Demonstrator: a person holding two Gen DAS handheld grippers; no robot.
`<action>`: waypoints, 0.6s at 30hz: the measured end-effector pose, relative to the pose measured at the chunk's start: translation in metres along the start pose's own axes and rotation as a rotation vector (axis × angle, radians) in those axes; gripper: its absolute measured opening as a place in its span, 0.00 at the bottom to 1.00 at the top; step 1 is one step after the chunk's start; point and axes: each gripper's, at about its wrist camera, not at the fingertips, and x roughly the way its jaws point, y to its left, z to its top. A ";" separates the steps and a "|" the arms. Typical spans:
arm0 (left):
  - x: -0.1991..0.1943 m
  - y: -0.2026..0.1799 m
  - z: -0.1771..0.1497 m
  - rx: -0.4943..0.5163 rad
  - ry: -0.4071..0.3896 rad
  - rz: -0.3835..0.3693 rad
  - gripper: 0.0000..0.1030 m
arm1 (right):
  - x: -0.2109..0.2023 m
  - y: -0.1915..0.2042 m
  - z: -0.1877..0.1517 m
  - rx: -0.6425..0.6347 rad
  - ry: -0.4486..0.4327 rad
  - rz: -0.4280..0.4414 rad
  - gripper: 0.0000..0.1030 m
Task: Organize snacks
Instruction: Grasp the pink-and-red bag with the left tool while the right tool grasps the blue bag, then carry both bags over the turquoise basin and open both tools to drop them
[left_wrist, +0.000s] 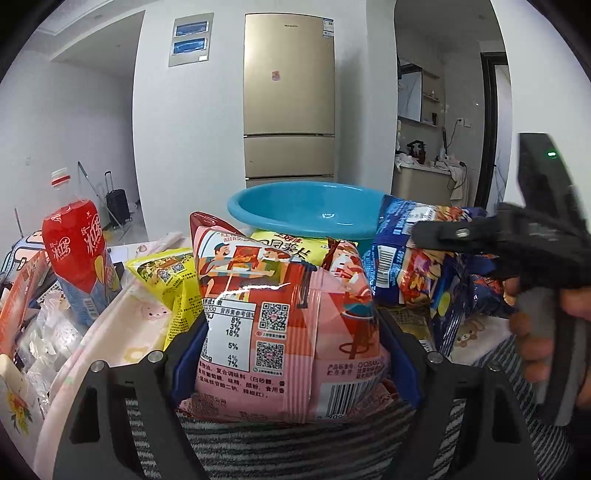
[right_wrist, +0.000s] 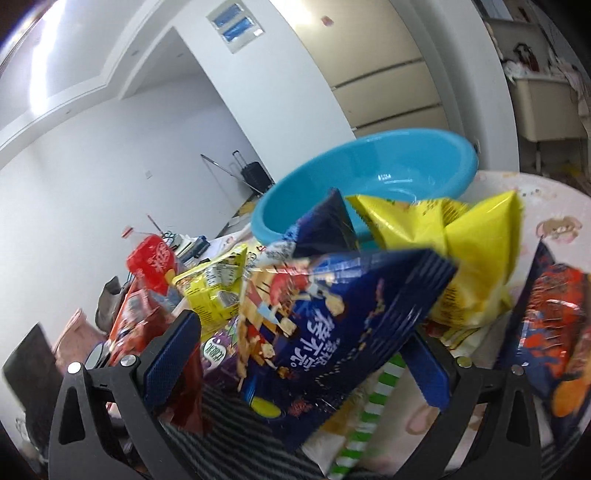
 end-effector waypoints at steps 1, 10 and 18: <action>0.000 -0.001 0.000 0.001 0.000 0.000 0.83 | 0.005 0.000 0.001 0.004 0.006 -0.015 1.00; 0.001 -0.002 -0.001 0.002 0.003 -0.001 0.83 | 0.015 -0.004 -0.004 0.003 -0.027 0.020 0.82; -0.003 -0.003 0.002 0.008 -0.014 0.004 0.83 | -0.020 0.014 -0.005 -0.132 -0.128 0.037 0.75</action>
